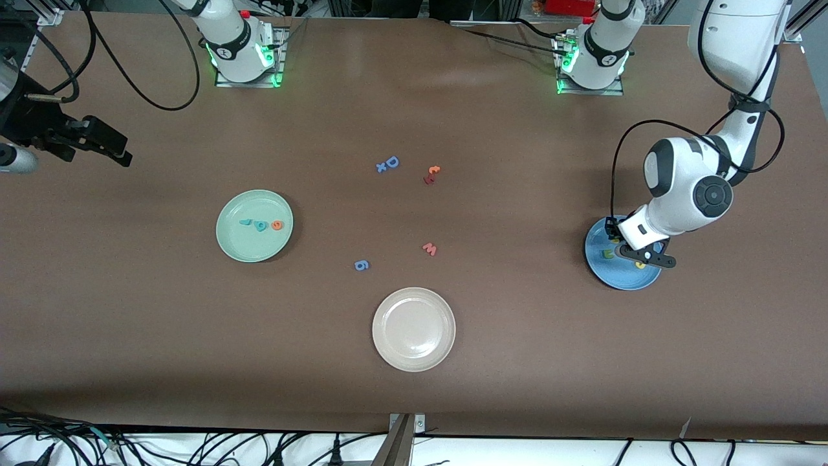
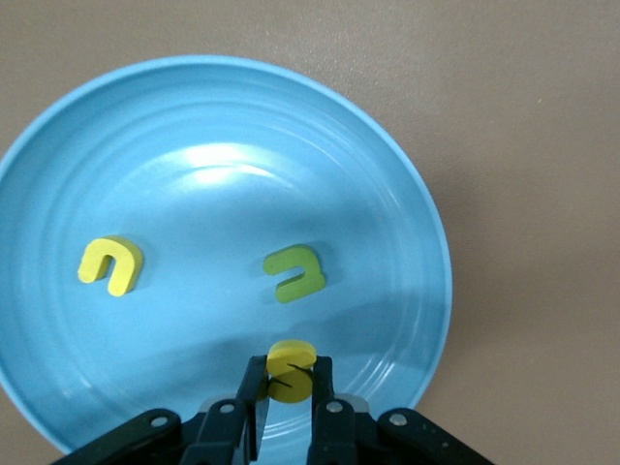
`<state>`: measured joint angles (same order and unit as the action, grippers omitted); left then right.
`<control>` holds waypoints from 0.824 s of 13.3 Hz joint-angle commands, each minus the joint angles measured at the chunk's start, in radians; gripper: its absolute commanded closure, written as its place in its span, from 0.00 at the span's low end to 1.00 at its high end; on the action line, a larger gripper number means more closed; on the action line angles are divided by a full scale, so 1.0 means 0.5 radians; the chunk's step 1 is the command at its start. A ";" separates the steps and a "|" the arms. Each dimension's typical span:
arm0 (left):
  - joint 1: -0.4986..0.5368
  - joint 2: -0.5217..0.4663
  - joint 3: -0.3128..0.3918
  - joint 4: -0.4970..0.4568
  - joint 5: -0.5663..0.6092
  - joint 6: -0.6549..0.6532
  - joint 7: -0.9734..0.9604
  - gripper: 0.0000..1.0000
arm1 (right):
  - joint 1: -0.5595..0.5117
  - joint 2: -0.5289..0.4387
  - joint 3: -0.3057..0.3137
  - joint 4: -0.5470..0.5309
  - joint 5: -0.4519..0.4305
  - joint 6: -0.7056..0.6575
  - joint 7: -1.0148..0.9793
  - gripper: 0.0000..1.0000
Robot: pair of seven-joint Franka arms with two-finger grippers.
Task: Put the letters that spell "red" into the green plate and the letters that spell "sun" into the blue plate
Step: 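Place the yellow s on the blue plate while the right gripper withdraws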
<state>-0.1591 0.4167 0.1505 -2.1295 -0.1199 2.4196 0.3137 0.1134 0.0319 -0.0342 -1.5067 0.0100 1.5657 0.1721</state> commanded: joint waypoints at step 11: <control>0.036 -0.465 -0.019 0.711 0.050 -1.024 0.094 0.00 | -0.269 -0.131 0.102 -0.177 -0.051 0.059 -0.188 0.00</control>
<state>-0.1556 0.2373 0.1511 -1.8738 -0.1199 2.0503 0.3489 0.0282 -0.0169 -0.0256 -1.5550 -0.0176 1.5794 0.1014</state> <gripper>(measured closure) 0.000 0.000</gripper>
